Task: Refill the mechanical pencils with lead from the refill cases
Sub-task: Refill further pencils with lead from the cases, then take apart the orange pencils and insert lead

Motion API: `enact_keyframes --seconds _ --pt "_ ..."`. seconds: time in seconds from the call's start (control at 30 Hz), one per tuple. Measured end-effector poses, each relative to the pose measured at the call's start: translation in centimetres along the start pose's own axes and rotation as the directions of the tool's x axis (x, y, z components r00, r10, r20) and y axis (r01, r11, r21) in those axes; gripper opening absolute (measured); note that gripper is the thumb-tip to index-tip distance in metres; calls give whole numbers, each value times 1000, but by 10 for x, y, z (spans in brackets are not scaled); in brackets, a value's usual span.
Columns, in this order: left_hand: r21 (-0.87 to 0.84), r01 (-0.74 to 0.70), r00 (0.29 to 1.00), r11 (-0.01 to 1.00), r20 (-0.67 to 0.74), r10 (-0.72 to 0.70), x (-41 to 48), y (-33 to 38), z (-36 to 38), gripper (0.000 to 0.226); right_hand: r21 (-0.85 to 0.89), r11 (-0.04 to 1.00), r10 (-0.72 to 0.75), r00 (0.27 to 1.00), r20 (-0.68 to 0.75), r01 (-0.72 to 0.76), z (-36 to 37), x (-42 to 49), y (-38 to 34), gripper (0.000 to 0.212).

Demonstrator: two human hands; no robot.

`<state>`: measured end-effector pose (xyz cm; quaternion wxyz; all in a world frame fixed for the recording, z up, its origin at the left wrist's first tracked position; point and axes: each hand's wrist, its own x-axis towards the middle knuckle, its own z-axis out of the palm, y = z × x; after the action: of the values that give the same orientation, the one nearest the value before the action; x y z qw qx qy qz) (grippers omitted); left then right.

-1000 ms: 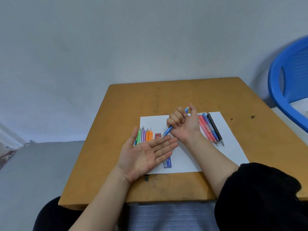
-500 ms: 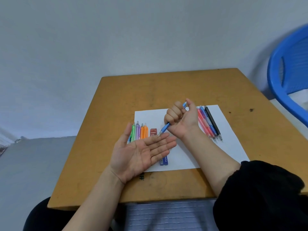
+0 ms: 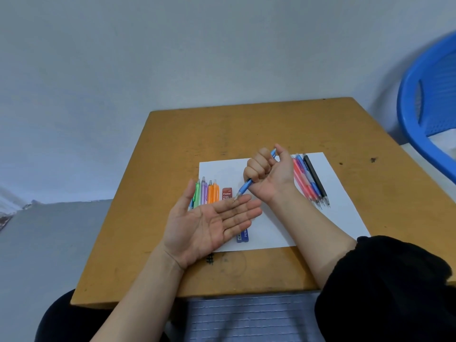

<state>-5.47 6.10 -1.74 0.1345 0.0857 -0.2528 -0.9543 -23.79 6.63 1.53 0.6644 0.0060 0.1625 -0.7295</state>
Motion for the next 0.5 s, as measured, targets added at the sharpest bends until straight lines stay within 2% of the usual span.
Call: enact_keyframes --seconds 0.33,0.5 --pt "-36 -13 1000 999 -26 12 -1 2 3 95 -36 999 12 998 61 -10 -2 4 0 55" --pt "-37 -104 991 994 -94 100 -3 3 8 91 -104 990 -91 996 17 92 1 10 -1 43"
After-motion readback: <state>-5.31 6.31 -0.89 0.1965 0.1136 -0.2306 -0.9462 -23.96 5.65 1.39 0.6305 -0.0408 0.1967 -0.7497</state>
